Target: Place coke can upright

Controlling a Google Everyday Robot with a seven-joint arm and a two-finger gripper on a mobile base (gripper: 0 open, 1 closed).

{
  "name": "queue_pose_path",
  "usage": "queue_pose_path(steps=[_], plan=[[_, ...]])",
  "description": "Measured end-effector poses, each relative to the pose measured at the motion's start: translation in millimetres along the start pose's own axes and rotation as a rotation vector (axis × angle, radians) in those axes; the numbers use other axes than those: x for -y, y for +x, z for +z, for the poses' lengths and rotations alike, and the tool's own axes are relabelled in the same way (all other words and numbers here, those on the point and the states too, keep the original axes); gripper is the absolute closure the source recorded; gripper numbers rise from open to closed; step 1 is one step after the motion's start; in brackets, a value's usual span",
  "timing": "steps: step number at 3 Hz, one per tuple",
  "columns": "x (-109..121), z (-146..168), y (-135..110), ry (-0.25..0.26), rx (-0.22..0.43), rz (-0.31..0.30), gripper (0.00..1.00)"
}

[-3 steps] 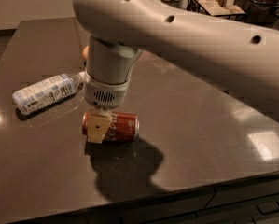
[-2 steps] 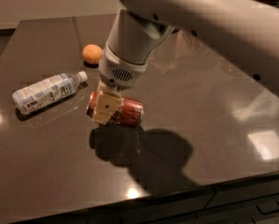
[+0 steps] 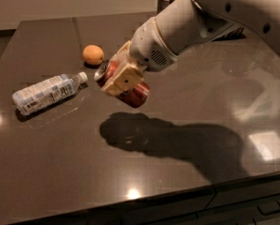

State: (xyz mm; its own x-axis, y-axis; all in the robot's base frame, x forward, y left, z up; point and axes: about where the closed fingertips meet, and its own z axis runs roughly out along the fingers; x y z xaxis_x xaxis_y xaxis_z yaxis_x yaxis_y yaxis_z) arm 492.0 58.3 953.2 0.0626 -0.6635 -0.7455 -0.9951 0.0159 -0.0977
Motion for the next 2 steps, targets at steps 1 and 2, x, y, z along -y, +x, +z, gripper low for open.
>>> queue_pose_path(steps=[1, 2], plan=[[27, -17, 7, 0.12, 0.174, 0.022, 1.0], [53, -26, 19, 0.229, 0.323, 0.062, 1.0]])
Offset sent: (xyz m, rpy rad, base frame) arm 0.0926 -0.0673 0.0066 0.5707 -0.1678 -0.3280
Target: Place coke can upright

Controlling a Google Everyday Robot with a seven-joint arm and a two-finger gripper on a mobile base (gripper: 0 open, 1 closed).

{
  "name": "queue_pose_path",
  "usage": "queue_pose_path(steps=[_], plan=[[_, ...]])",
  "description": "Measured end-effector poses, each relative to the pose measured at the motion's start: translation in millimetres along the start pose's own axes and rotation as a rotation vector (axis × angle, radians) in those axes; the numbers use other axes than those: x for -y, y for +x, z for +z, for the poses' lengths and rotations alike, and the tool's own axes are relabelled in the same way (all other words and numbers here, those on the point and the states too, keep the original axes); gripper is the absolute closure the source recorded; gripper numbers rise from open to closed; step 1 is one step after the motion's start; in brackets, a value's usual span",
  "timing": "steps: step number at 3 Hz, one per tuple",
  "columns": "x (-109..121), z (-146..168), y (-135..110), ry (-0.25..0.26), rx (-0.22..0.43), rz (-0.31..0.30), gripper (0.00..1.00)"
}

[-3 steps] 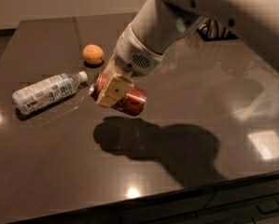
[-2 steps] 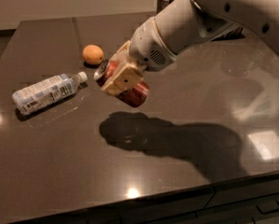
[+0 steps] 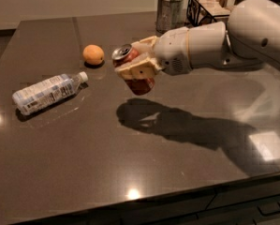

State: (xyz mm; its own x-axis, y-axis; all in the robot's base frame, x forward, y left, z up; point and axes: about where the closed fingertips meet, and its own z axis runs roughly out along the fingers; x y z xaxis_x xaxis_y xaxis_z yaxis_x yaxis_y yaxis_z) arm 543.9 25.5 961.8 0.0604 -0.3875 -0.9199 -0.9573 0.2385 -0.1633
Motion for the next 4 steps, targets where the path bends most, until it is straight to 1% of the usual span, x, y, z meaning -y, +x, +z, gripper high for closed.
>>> queue_pose_path(steps=[1, 2, 3, 4], plan=[[23, -2, 12, 0.077, 0.113, 0.05, 1.0], [38, -1, 27, 0.115, 0.187, 0.105, 1.0], [45, 0, 41, 0.131, 0.233, 0.153, 1.0], [49, 1, 53, 0.137, 0.284, 0.172, 0.84]])
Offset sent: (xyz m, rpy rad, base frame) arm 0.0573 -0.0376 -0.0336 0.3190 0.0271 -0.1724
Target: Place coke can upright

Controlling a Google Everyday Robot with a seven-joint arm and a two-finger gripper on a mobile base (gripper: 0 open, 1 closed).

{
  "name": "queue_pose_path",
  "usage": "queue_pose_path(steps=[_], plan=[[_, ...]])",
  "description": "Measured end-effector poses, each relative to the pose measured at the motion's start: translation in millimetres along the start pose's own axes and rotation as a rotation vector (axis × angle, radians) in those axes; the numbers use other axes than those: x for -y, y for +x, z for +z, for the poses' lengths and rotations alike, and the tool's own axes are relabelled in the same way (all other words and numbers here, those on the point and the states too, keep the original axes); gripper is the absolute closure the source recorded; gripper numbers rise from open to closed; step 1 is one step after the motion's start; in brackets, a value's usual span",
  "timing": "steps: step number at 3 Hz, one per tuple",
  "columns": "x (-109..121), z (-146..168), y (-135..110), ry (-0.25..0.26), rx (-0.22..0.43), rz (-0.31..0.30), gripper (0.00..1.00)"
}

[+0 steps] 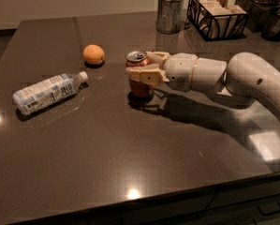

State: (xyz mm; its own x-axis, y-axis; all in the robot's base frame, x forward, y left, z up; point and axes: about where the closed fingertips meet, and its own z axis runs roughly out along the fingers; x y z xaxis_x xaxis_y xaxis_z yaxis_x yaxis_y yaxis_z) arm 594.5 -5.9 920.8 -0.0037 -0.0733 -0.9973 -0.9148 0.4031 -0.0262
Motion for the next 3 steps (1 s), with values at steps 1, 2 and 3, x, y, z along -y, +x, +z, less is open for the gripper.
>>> queue_pose_path(steps=[1, 2, 3], plan=[[4.4, -0.9, 6.4, -0.018, 0.068, -0.019, 0.51], [2.3, -2.8, 6.2, -0.055, 0.064, -0.077, 0.3], [0.0, -1.0, 5.2, -0.062, 0.064, -0.079, 0.07]])
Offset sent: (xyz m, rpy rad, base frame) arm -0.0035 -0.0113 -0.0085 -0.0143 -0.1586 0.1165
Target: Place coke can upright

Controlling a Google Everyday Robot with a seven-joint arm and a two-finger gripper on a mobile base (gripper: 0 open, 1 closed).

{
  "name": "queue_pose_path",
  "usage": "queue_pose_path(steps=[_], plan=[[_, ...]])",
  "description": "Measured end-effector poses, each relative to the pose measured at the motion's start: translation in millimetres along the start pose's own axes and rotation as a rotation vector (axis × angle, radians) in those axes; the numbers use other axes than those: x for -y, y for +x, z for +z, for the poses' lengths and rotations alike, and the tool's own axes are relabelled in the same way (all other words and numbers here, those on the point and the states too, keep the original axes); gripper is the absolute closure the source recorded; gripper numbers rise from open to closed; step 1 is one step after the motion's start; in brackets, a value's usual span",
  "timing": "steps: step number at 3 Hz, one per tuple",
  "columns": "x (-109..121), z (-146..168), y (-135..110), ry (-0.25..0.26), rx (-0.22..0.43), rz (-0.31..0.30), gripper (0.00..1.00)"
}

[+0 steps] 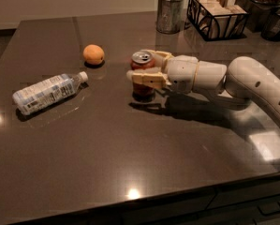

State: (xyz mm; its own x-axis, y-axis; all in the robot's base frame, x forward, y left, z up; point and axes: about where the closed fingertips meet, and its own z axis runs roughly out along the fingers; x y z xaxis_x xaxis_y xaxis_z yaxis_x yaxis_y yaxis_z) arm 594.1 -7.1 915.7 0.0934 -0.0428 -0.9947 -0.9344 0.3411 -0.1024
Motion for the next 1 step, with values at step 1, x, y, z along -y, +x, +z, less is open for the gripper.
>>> queue_pose_path(steps=[1], plan=[[-1.0, 1.6, -0.5, -0.003, 0.001, -0.001, 0.0]])
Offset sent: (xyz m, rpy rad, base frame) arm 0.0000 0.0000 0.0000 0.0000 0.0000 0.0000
